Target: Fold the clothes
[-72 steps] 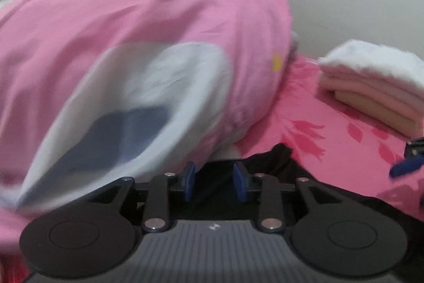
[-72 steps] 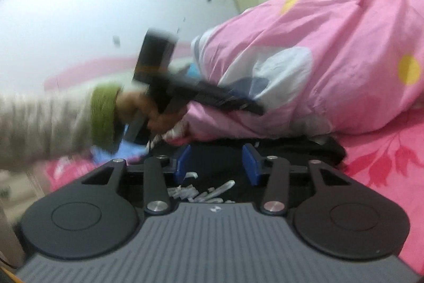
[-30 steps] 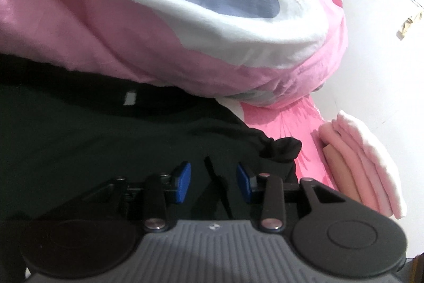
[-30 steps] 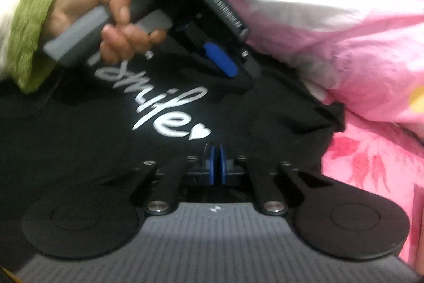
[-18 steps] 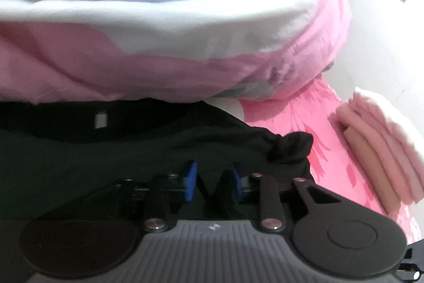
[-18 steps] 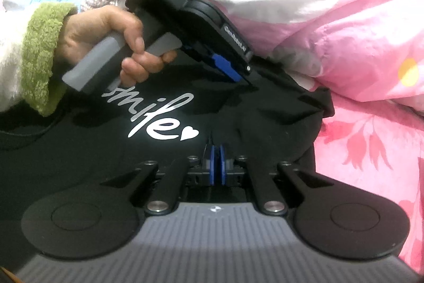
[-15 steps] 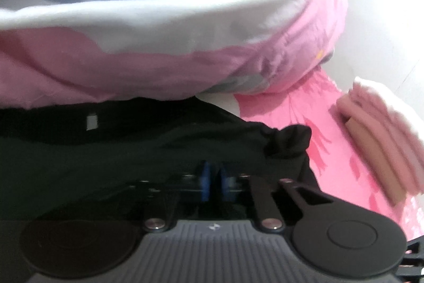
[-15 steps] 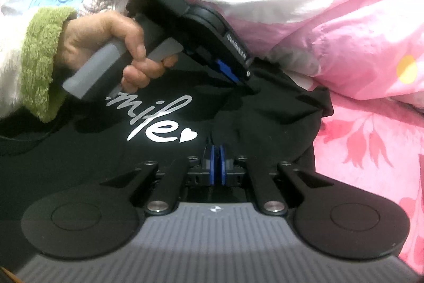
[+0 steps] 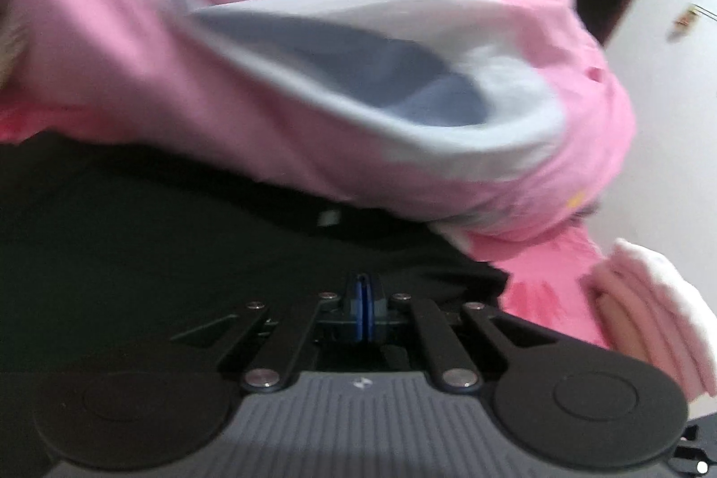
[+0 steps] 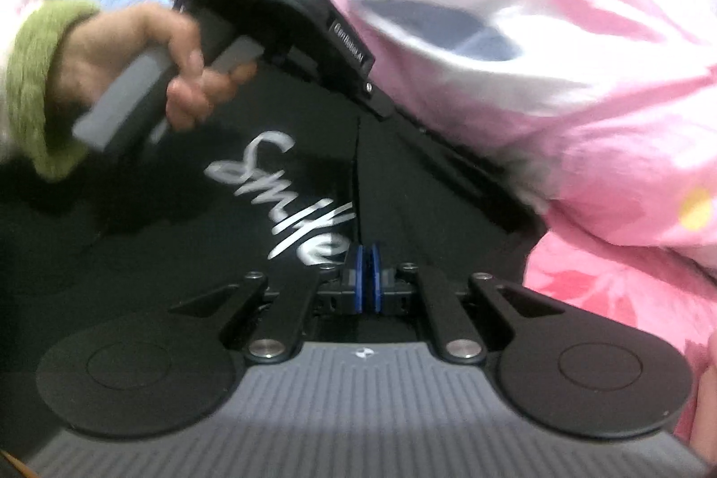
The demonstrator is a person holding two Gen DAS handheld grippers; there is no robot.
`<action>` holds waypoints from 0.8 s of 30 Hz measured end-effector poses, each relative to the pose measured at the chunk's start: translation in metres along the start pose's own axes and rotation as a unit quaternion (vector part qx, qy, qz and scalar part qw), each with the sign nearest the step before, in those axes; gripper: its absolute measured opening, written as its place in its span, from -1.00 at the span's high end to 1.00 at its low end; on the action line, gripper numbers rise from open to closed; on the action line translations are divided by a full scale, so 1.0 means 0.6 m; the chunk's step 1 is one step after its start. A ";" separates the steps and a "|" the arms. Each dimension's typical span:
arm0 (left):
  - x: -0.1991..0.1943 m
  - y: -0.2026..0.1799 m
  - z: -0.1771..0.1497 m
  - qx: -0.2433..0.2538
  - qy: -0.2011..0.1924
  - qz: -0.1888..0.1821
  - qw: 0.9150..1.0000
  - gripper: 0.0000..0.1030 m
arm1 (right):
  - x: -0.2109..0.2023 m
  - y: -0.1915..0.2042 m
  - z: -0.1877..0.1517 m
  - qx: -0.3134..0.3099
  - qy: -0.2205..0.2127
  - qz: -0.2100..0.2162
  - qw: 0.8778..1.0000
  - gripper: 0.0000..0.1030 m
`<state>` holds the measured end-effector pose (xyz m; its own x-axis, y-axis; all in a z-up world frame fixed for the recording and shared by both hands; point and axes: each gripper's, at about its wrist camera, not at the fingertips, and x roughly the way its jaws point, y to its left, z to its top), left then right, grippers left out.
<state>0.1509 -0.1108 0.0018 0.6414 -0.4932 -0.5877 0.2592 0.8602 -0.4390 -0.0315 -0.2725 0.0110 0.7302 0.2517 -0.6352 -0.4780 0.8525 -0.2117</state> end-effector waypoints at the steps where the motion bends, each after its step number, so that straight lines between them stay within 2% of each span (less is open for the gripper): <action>1: 0.002 0.007 -0.006 -0.008 0.003 0.007 1.000 0.95 | 0.003 0.008 0.002 -0.010 0.006 0.008 1.000 0.95; 5: 0.005 0.043 -0.018 -0.019 0.021 0.032 0.999 0.95 | 0.019 0.035 0.009 -0.043 0.032 0.036 0.998 0.95; 7: 0.003 0.063 -0.017 -0.015 0.046 0.032 0.998 0.93 | 0.032 0.040 0.009 -0.036 0.049 0.053 0.997 0.95; 9: 0.007 0.071 -0.021 -0.020 0.061 0.032 0.997 0.76 | 0.040 0.041 0.008 -0.026 0.064 0.067 0.995 0.91; 10: 0.006 0.075 -0.020 -0.020 0.061 0.030 0.997 0.59 | 0.038 0.038 0.007 -0.016 0.067 0.076 0.995 0.91; 13: -0.014 0.080 -0.014 -0.009 0.025 0.041 0.999 0.15 | 0.000 -0.001 0.004 0.051 0.038 0.101 0.993 0.90; 15: -0.025 0.067 -0.009 0.030 -0.007 0.049 0.998 0.13 | -0.027 -0.050 -0.004 0.116 0.004 0.086 0.989 0.78; 16: -0.027 0.058 -0.006 0.054 -0.020 0.048 0.997 0.12 | -0.024 -0.081 -0.014 0.162 -0.002 0.072 0.984 0.73; 18: -0.018 0.027 0.005 0.102 -0.018 0.025 0.994 0.11 | -0.014 -0.144 -0.035 0.257 -0.010 0.044 0.965 0.50; 19: -0.008 0.000 0.005 0.134 -0.008 0.007 0.991 0.05 | -0.009 -0.176 -0.045 0.303 -0.015 0.029 0.952 0.49; 22: 0.028 -0.074 0.002 0.238 0.014 -0.032 0.971 0.04 | 0.045 -0.246 -0.096 0.435 -0.025 0.074 0.897 0.49; 24: 0.058 -0.117 0.000 0.294 0.016 -0.033 0.955 0.04 | 0.075 -0.262 -0.128 0.476 -0.034 0.084 0.875 0.49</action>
